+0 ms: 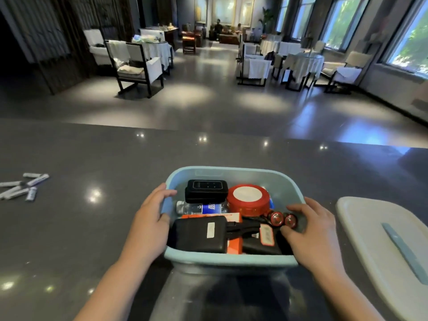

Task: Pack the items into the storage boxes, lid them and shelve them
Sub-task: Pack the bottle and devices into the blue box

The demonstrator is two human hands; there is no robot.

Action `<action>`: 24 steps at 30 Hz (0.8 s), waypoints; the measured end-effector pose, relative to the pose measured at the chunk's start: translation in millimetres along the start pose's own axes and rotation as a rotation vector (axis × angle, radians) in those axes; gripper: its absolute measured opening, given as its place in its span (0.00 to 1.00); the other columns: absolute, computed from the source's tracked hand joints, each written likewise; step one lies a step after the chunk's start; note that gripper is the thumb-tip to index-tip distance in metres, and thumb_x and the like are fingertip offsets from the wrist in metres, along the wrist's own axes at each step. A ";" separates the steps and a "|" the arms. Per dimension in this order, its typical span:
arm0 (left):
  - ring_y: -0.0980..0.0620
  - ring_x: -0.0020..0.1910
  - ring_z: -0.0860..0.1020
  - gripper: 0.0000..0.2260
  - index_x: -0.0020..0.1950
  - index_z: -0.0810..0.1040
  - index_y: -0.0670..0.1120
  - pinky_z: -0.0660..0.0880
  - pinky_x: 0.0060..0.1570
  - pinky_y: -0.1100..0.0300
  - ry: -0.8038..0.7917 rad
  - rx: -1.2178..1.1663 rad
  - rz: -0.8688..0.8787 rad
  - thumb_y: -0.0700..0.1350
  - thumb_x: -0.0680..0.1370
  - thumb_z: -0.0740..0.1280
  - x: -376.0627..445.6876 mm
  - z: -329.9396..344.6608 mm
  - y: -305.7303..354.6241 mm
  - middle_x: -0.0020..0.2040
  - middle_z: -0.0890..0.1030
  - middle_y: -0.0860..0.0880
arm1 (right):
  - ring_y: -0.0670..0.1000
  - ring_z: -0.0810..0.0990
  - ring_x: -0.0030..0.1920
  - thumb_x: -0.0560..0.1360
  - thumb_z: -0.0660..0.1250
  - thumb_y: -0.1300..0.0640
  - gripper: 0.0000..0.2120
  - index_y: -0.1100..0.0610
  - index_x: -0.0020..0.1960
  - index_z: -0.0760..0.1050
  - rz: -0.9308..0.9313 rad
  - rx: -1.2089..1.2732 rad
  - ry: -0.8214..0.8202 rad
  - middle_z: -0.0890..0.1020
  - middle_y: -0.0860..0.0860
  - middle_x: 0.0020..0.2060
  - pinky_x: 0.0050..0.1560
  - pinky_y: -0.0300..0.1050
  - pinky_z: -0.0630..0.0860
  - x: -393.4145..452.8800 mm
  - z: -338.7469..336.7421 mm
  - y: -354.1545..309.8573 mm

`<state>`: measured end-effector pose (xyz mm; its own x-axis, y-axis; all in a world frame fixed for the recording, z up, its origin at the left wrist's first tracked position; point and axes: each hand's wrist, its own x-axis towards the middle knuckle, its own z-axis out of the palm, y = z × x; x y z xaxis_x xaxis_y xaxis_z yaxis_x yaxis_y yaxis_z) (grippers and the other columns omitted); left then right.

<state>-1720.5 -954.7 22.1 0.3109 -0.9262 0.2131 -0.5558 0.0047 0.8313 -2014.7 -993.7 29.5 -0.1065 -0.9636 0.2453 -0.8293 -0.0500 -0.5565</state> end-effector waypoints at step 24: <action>0.56 0.70 0.64 0.22 0.56 0.73 0.53 0.55 0.66 0.65 0.026 0.068 0.020 0.27 0.75 0.57 65.9 -190.7 -141.6 0.71 0.66 0.52 | 0.56 0.62 0.69 0.69 0.74 0.56 0.08 0.52 0.48 0.82 0.026 0.029 0.050 0.73 0.56 0.66 0.66 0.49 0.63 -41.1 132.3 -211.0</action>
<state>-1474.3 -944.5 16.4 0.3189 -0.9161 0.2429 -0.6127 -0.0037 0.7903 -1762.8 -978.3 31.7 -0.1557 -0.9504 0.2693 -0.8097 -0.0334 -0.5859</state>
